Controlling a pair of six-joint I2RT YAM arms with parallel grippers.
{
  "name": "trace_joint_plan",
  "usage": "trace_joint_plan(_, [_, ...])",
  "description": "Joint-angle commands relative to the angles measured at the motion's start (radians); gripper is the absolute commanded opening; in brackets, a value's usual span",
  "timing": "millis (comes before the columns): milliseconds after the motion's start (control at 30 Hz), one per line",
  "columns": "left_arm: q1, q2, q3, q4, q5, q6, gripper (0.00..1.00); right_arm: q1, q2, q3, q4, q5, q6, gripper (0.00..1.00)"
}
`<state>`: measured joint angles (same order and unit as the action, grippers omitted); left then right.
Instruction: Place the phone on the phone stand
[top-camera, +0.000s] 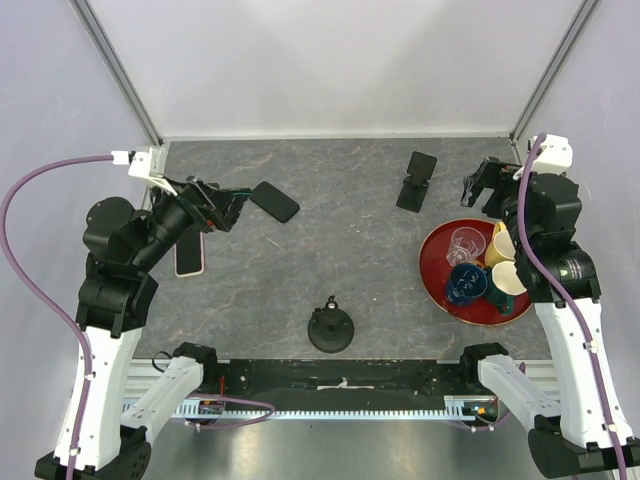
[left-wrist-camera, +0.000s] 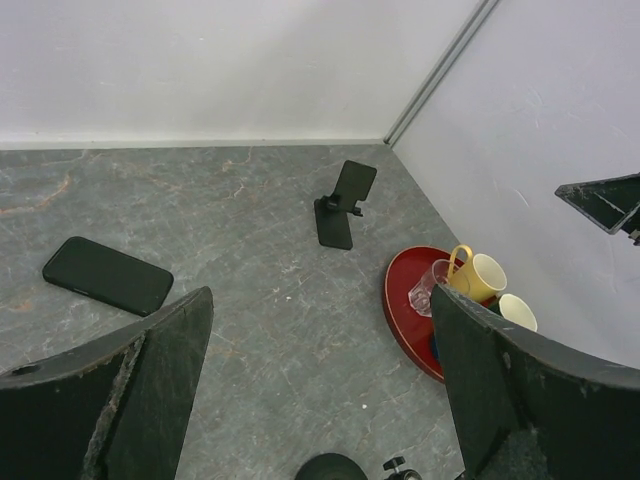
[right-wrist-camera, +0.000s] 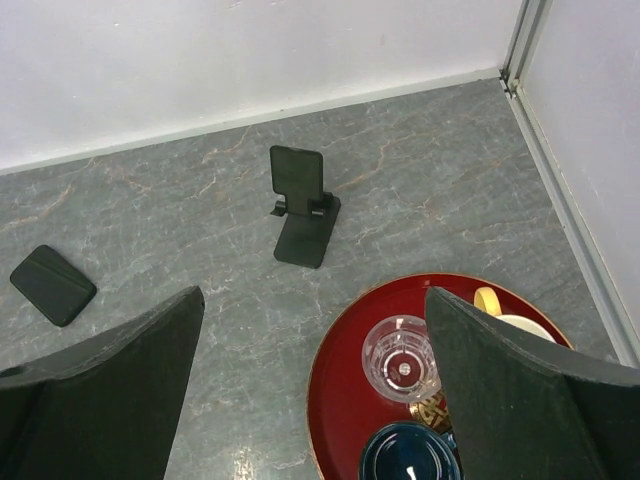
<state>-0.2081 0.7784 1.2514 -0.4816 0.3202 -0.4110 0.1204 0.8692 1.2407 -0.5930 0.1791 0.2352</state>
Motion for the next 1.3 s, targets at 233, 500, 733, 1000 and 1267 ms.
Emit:
trace_joint_plan(233, [0.006, -0.007, 0.005, 0.014, 0.072, 0.023, 0.94, -0.002, 0.022, 0.003, 0.021, -0.032, 0.012, 0.98])
trace_joint_plan(500, [0.006, 0.042, -0.036, 0.028, 0.233, 0.018, 0.95, -0.002, 0.068, -0.021, 0.016, -0.143, -0.010, 0.98])
trace_joint_plan(733, [0.006, 0.122, -0.125, 0.074, 0.321, -0.026, 0.92, 0.042, 0.149, -0.057, 0.050, -0.259, 0.001, 0.98])
trace_joint_plan(1000, [0.004, 0.246, -0.193, 0.009, 0.052, -0.083, 0.86, 0.248, 0.260, -0.107, 0.097, -0.211, 0.021, 0.98])
trace_joint_plan(1267, [0.027, 0.406, -0.156, -0.123, -0.291, -0.083, 0.95, 0.372, 0.317, -0.112, 0.142, -0.190, 0.027, 0.98])
